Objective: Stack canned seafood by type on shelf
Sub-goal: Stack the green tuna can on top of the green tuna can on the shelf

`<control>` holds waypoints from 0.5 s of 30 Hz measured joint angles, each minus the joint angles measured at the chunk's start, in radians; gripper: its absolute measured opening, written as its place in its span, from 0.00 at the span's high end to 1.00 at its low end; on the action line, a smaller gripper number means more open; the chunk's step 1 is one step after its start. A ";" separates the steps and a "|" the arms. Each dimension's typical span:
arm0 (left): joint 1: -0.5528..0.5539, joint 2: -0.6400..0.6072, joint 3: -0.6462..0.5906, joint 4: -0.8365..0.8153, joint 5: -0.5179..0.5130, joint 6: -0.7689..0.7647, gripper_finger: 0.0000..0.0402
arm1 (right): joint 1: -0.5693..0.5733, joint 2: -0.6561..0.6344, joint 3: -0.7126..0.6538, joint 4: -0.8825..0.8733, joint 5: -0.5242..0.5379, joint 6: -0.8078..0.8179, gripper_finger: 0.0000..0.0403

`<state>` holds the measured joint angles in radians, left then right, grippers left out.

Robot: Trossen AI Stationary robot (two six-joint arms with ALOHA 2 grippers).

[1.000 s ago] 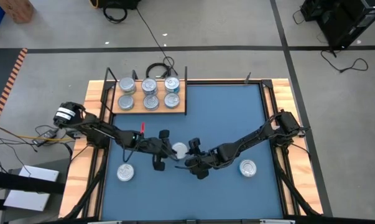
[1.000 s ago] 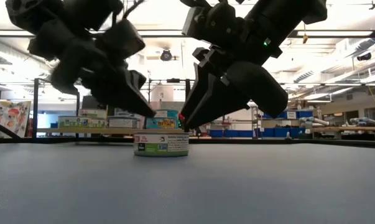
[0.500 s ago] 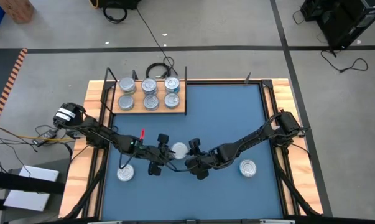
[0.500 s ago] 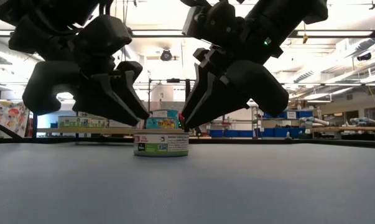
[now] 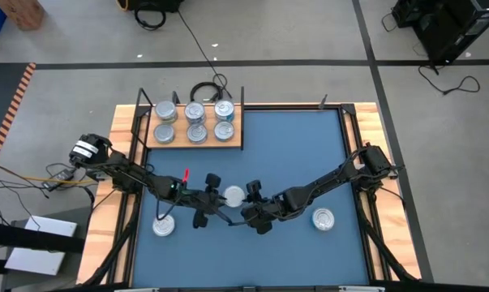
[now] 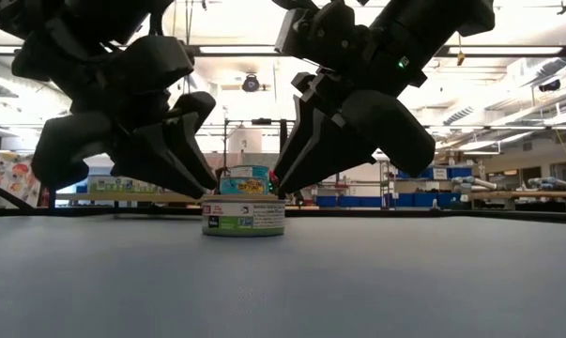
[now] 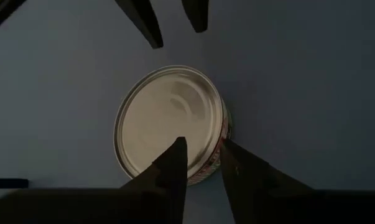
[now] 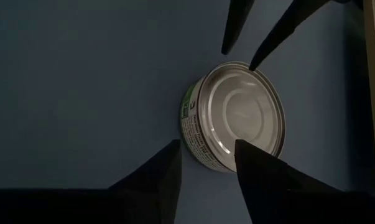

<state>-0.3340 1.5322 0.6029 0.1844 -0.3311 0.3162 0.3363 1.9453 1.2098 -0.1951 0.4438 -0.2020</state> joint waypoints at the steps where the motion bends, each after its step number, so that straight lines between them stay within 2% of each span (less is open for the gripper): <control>1: 0.000 0.000 0.000 0.000 -0.001 0.019 0.76 | 0.000 0.000 0.000 0.000 0.000 0.000 0.61; 6: -0.002 0.000 0.001 -0.013 -0.007 0.123 0.76 | 0.000 0.000 0.000 0.000 0.000 0.000 0.61; 15: -0.002 0.000 0.001 -0.027 -0.007 0.129 0.76 | 0.000 0.000 0.000 0.002 0.000 -0.001 0.61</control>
<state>-0.3363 1.5322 0.6037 0.1574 -0.3386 0.4456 0.3363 1.9453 1.2098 -0.1933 0.4435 -0.2028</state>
